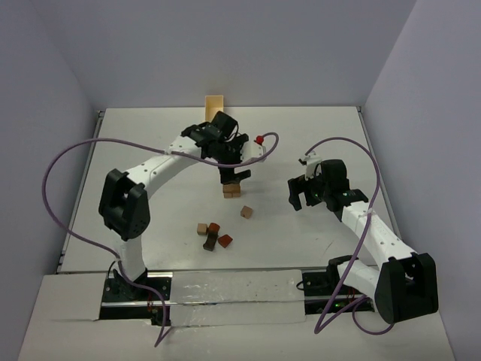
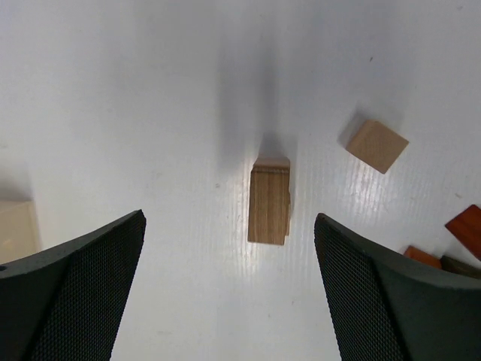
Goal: Build the wood block tower
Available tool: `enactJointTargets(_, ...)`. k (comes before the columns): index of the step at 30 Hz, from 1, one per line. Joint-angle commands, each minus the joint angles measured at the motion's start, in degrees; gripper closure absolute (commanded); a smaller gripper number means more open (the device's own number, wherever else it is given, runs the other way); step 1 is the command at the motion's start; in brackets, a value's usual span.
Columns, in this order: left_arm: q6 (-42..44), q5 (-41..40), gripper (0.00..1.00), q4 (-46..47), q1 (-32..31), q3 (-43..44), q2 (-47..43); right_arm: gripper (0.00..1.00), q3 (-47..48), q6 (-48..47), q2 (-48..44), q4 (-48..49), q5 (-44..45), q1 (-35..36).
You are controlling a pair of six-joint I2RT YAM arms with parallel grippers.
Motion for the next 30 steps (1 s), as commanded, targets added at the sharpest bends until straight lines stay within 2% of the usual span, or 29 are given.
enactJointTargets(1, -5.0, 1.3, 0.01, 2.1, -0.2, 1.3, -10.4, 0.00, 3.0, -0.7, -0.2, 0.0, 0.3, 0.4)
enactJointTargets(6, -15.0, -3.0, 0.01, 13.1, -0.1, -12.5, -23.2, 0.00, 2.9, -0.7, -1.0, 0.4, 0.5, 0.4)
enactJointTargets(8, -16.4, -3.4, 0.01, 15.3, 0.1, -17.9, -28.5, 0.00, 3.0, -0.7, -1.5, 0.3, -0.1, 0.5)
enactJointTargets(11, -19.3, -2.2, 0.01, 17.0, 1.1, -24.9, -35.9, 0.00, 2.9, -0.9, -2.2, 0.2, -2.1, 0.6)
enactJointTargets(14, -22.4, 0.9, 0.01, 13.8, 4.0, -29.0, -40.3, 0.00, 2.8, -1.5, -2.8, 0.0, -3.1, 1.7)
enactJointTargets(19, -20.7, 4.8, 0.01, 11.8, 10.0, -37.8, -51.3, 0.02, 3.3, -3.5, -5.1, -0.4, -4.0, 8.5)
enactJointTargets(21, -18.5, 6.4, 0.02, 11.0, 11.1, -41.5, -53.3, 0.08, 4.6, -4.6, -4.7, -1.6, -4.9, 11.2)
enactJointTargets(23, -14.7, 7.7, 0.06, 9.4, 11.2, -44.4, -53.9, 0.17, 6.3, -5.1, -3.3, -2.5, -6.7, 13.7)
enactJointTargets(25, -13.9, 7.8, 0.09, 9.9, 11.3, -45.5, -53.8, 0.20, 6.8, -5.3, -2.1, -2.8, -7.4, 15.4)
enactJointTargets(26, -12.6, 7.7, 0.11, 10.7, 11.5, -48.0, -53.6, 0.25, 7.6, -5.3, -0.7, -2.7, -7.6, 16.3)
enactJointTargets(28, -10.9, 8.3, 0.15, 13.4, 11.6, -51.5, -53.4, 0.27, 8.6, -5.2, 1.1, -2.4, -6.7, 19.1)
enactJointTargets(30, -8.8, 12.4, 0.21, 15.5, 12.0, -53.9, -52.4, 0.30, 9.3, -5.1, 4.7, -1.2, -5.2, 21.7)
